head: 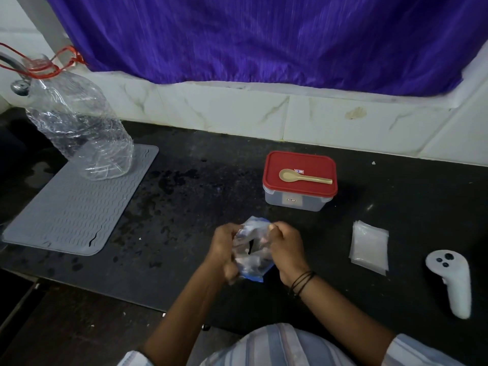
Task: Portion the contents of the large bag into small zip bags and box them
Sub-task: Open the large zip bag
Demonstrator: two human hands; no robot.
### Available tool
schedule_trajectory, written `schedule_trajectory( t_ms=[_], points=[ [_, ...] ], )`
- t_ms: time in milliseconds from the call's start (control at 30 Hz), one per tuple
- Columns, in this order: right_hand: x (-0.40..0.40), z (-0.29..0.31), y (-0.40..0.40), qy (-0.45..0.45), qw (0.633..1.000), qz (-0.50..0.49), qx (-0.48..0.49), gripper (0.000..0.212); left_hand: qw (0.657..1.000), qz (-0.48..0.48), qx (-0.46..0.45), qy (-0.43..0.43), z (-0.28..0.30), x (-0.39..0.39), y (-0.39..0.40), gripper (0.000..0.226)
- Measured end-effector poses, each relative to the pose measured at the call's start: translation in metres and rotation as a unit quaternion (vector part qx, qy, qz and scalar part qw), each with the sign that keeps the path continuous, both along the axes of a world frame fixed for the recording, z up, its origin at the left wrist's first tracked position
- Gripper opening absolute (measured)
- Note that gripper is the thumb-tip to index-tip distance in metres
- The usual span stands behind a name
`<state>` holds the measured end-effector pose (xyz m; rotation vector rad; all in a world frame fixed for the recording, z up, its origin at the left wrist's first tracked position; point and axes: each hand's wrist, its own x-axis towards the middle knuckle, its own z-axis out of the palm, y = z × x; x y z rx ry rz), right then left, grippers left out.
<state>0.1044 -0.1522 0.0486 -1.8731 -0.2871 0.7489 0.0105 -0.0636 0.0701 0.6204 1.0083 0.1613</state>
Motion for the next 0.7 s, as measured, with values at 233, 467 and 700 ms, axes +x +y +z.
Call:
schedule_trajectory(
  t_ms=[233, 467, 700],
  points=[
    [0.009, 0.004, 0.008, 0.389, 0.906, -0.143, 0.089, 0.021, 0.921, -0.198, 0.323, 0.096, -0.017, -0.011, 0.007, 0.024],
    [0.012, -0.001, 0.0, 0.108, 0.993, 0.048, 0.01, 0.027, 0.873, -0.082, 0.456, 0.152, -0.022, -0.005, -0.001, 0.01],
    [0.003, -0.03, -0.014, -0.296, 0.94, 0.168, -0.031, 0.032, 0.825, -0.158, 0.504, 0.201, -0.021, -0.003, 0.008, 0.011]
  ],
)
